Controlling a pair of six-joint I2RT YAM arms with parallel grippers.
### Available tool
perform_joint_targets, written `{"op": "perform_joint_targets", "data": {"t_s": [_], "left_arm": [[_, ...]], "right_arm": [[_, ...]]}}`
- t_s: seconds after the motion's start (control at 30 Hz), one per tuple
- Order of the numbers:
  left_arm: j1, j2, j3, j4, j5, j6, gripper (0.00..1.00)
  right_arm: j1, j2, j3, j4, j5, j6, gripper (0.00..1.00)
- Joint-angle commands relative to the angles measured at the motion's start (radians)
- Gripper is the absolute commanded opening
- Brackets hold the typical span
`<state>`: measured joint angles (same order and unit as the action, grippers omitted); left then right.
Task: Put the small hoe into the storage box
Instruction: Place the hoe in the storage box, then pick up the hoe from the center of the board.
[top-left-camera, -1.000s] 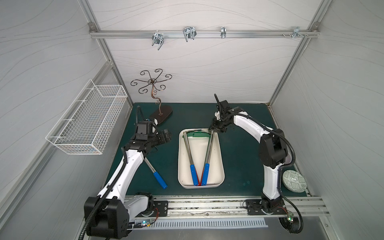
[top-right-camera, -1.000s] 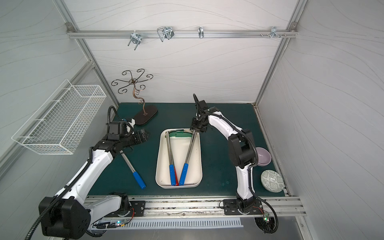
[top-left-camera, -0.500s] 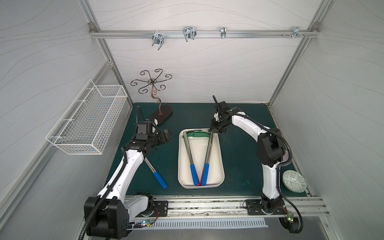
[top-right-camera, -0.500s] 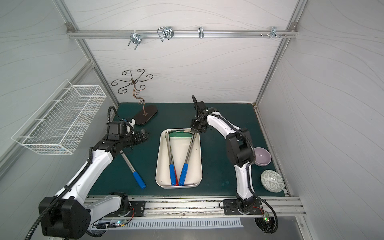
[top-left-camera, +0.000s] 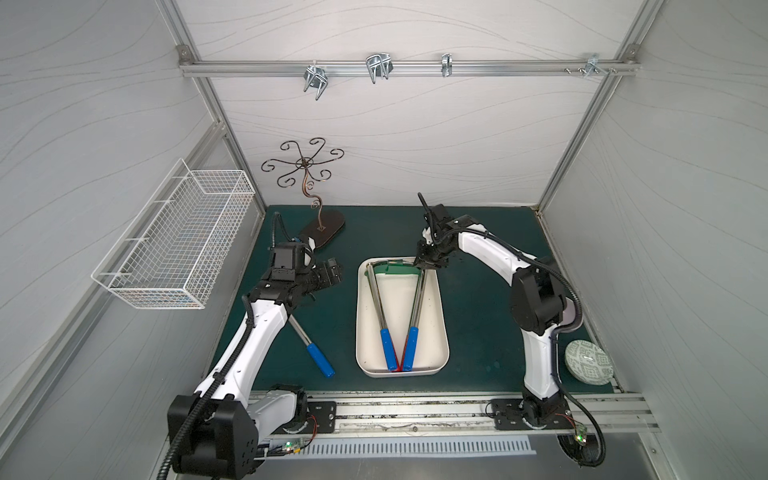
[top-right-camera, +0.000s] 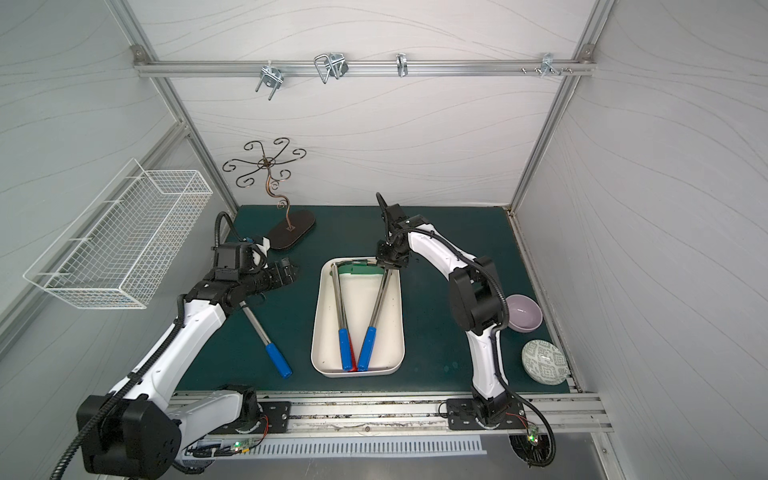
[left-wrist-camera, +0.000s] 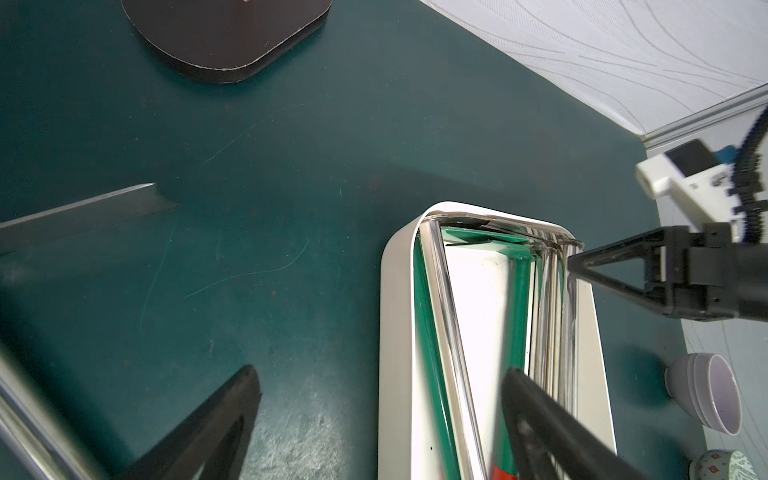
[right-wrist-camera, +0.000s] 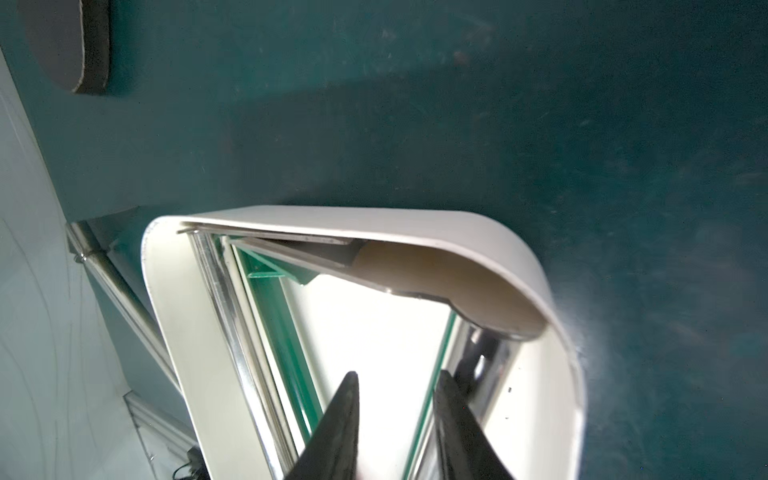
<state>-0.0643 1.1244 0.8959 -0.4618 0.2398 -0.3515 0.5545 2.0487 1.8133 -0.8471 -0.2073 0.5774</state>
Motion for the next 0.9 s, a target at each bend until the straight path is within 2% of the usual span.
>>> {"op": "perform_joint_targets", "data": {"t_s": [0.0, 0.2, 0.47, 0.63, 0.73, 0.87], "left_arm": [[0.008, -0.018, 0.0, 0.028, -0.025, 0.002, 0.93], [0.007, 0.0, 0.005, 0.006, -0.065, -0.002, 0.92], [0.008, 0.044, 0.034, -0.09, -0.202, -0.029, 0.92], [0.018, 0.118, 0.103, -0.293, -0.38, -0.12, 0.92], [0.048, 0.155, 0.125, -0.384, -0.445, -0.19, 0.92], [0.109, 0.167, 0.108, -0.431, -0.448, -0.271, 0.92]], "right_arm": [[-0.019, -0.107, 0.059, -0.078, 0.049, -0.018, 0.35], [-0.041, -0.222, 0.004, -0.067, 0.05, -0.034, 0.37], [-0.122, -0.468, -0.308, 0.102, 0.035, -0.043, 0.4], [-0.191, -0.521, -0.4, 0.099, 0.002, -0.054, 0.4], [-0.214, -0.539, -0.446, 0.108, -0.023, -0.062, 0.4], [-0.227, -0.562, -0.495, 0.117, -0.034, -0.075, 0.4]]}}
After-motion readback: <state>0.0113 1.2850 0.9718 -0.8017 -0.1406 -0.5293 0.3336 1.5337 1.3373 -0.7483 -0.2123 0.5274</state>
